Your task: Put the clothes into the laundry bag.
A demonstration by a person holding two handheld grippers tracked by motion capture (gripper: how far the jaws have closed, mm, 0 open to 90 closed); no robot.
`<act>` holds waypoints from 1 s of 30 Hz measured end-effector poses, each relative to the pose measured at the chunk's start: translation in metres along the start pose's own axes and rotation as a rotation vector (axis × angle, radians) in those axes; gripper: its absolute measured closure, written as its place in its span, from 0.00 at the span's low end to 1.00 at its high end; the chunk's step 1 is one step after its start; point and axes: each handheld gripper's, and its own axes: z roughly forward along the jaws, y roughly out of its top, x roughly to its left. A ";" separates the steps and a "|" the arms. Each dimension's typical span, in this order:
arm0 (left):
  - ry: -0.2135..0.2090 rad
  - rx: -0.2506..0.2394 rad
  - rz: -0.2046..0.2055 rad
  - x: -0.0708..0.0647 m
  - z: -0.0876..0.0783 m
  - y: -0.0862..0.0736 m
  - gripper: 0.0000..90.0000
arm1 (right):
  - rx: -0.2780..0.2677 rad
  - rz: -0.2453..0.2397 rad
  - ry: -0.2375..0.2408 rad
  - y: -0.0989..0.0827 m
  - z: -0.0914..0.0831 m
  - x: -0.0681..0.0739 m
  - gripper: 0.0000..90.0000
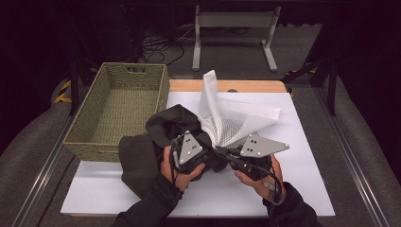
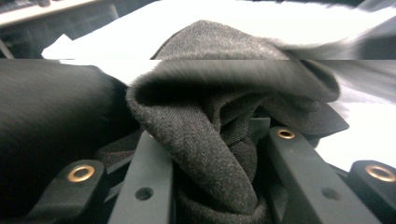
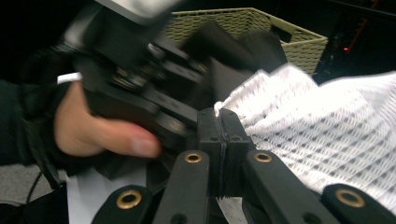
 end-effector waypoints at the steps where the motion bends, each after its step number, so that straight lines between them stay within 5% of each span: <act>1: 0.000 0.000 0.000 0.000 0.000 0.000 0.81 | 0.000 0.000 0.000 0.000 0.000 0.000 0.99; 3: 0.085 -0.002 -0.051 0.009 0.028 -0.005 0.80 | 0.044 0.016 -0.018 -0.010 0.003 -0.005 0.99; 4: 0.085 -0.002 -0.051 0.009 0.028 -0.005 0.80 | 0.044 0.016 -0.018 -0.010 0.003 -0.005 0.99; 5: 0.082 -0.007 -0.109 0.013 0.036 -0.007 0.80 | 0.059 0.022 -0.024 -0.015 0.005 -0.008 0.99; 9: 0.079 -0.019 -0.147 0.017 0.043 -0.012 0.74 | 0.116 0.038 -0.081 -0.038 0.006 -0.024 0.99; 10: 0.077 -0.019 -0.139 0.018 0.042 -0.013 0.69 | 0.126 0.033 -0.104 -0.043 0.005 -0.029 0.99; 12: -0.002 -0.018 -0.118 0.021 0.036 -0.015 0.55 | 0.142 0.021 -0.143 -0.049 0.004 -0.035 0.99; 13: 0.003 -0.014 -0.095 0.020 0.030 -0.015 0.49 | 0.153 0.020 -0.148 -0.051 0.004 -0.037 0.99; 17: -0.101 -0.003 0.004 0.020 -0.008 -0.011 0.31 | 0.172 0.013 -0.149 -0.056 0.002 -0.037 0.99; 19: -0.174 0.073 0.055 0.022 -0.025 -0.006 0.23 | 0.171 0.013 -0.145 -0.056 0.000 -0.036 0.99; 23: -0.159 0.148 0.126 0.035 -0.061 0.006 0.14 | 0.173 0.013 -0.136 -0.055 -0.004 -0.033 0.99; 27: -0.164 0.141 0.108 0.059 -0.086 0.020 0.13 | 0.183 0.010 -0.124 -0.055 -0.004 -0.030 0.99; 30: -0.124 0.165 0.098 0.071 -0.084 0.022 0.12 | 0.187 0.013 -0.120 -0.056 -0.004 -0.030 0.99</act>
